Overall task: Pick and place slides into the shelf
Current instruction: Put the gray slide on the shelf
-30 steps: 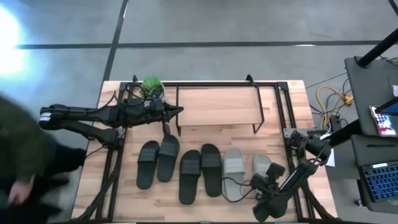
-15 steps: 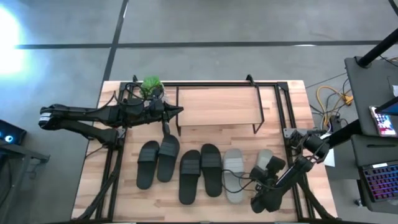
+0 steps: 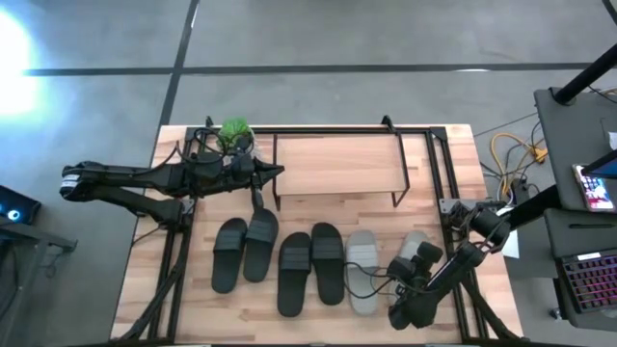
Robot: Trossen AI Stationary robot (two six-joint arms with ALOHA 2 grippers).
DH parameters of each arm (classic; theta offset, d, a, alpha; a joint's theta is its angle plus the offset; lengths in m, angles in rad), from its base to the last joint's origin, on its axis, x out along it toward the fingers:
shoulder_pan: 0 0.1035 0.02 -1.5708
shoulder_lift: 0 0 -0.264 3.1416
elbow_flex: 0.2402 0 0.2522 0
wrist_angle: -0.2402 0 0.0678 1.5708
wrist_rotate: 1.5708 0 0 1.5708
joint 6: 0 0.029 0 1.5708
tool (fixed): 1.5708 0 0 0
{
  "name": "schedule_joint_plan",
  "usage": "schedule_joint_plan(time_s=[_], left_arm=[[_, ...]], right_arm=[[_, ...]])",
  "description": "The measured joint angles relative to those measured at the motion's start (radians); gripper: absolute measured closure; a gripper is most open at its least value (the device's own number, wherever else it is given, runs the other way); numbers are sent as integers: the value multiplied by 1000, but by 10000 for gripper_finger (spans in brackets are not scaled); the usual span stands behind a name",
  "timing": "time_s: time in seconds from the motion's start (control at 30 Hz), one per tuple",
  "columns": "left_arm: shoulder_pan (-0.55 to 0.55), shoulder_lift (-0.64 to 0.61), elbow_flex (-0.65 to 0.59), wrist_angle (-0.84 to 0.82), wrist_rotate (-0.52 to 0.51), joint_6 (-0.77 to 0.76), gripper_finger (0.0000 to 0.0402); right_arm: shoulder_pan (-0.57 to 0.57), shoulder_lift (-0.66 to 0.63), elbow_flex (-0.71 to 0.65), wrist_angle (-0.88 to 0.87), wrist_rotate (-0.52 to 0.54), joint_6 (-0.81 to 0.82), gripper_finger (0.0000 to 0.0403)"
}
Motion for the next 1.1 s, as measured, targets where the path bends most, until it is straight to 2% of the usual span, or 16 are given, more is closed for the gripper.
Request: schedule_joint_plan(time_s=[0.33,0.63,0.8,1.1], left_arm=[[0,0,0,0,0,0,402],[0,0,-1,0,-1,1,402],[0,0,-1,0,-1,4,402],[0,0,2,1,-1,5,402]], right_arm=[[-13,-16,0,3,-1,3,393],[-47,-142,0,3,18,22,394],[-87,-218,24,3,150,-63,394],[-230,-299,91,2,445,-421,394]])
